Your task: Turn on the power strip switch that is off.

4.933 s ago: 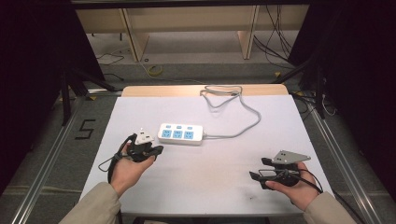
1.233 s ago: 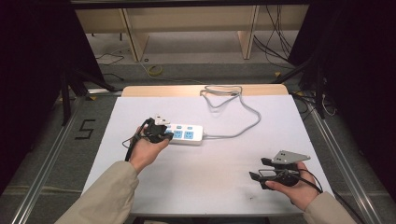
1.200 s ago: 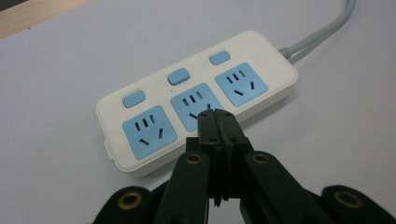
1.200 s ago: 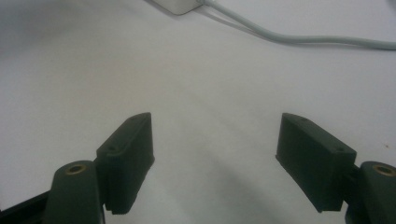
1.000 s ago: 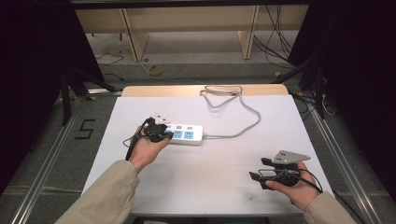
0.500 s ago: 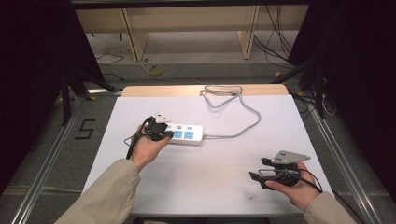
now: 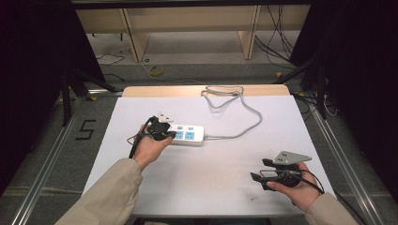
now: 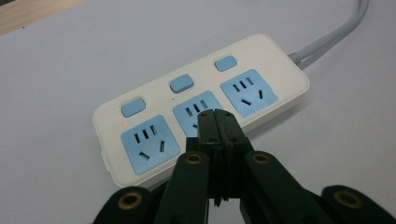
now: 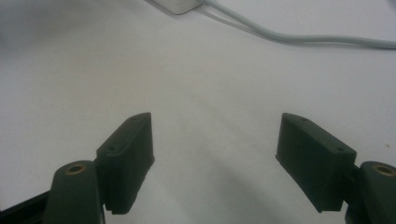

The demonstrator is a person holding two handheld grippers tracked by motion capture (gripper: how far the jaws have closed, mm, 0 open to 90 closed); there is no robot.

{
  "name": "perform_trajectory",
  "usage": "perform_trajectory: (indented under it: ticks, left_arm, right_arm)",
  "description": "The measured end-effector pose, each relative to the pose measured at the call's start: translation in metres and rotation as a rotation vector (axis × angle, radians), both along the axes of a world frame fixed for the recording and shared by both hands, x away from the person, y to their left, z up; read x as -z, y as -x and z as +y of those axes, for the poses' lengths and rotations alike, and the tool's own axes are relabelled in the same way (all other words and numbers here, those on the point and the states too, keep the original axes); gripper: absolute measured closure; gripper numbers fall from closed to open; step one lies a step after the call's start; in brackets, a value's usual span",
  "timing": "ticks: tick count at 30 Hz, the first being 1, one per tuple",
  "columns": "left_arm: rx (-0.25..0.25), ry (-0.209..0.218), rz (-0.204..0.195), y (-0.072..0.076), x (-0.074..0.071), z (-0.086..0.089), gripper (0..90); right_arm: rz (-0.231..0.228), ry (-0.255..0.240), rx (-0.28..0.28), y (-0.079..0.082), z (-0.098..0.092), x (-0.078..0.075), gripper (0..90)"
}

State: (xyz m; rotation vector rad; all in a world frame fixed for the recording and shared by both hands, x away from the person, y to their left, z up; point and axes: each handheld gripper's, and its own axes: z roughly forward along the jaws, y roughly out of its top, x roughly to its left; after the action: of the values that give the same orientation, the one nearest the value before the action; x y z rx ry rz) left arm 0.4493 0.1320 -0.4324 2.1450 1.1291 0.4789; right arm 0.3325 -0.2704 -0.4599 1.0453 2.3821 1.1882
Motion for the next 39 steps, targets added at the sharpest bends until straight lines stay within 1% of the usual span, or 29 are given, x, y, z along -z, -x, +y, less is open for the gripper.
perform_trajectory:
  ticks: [5,8,19,31,33,39]
  left_arm:
    - [0.002,-0.005,0.002,-0.002,0.000,0.000,89.5]
    - [-0.004,0.001,0.003,-0.002,0.000,-0.001,89.5]
    - [0.002,-0.010,0.001,-0.006,0.001,-0.003,89.5]
    - [-0.009,-0.010,0.007,-0.009,0.002,-0.003,89.5]
    - [-0.010,-0.012,0.004,-0.010,0.002,-0.002,89.5]
    - [-0.020,-0.018,0.011,-0.012,0.003,-0.002,89.5]
  right_arm:
    - [-0.002,0.000,0.001,0.000,0.000,0.000,27.6]
    - [0.000,0.000,-0.001,0.000,0.000,0.000,27.6]
    - [0.001,0.000,0.000,0.000,0.000,0.000,27.6]
    - [-0.001,0.000,0.000,0.000,0.000,0.000,27.6]
    - [0.000,-0.001,0.000,0.000,0.000,0.000,27.6]
    - [-0.001,-0.001,-0.001,0.000,0.000,0.000,27.6]
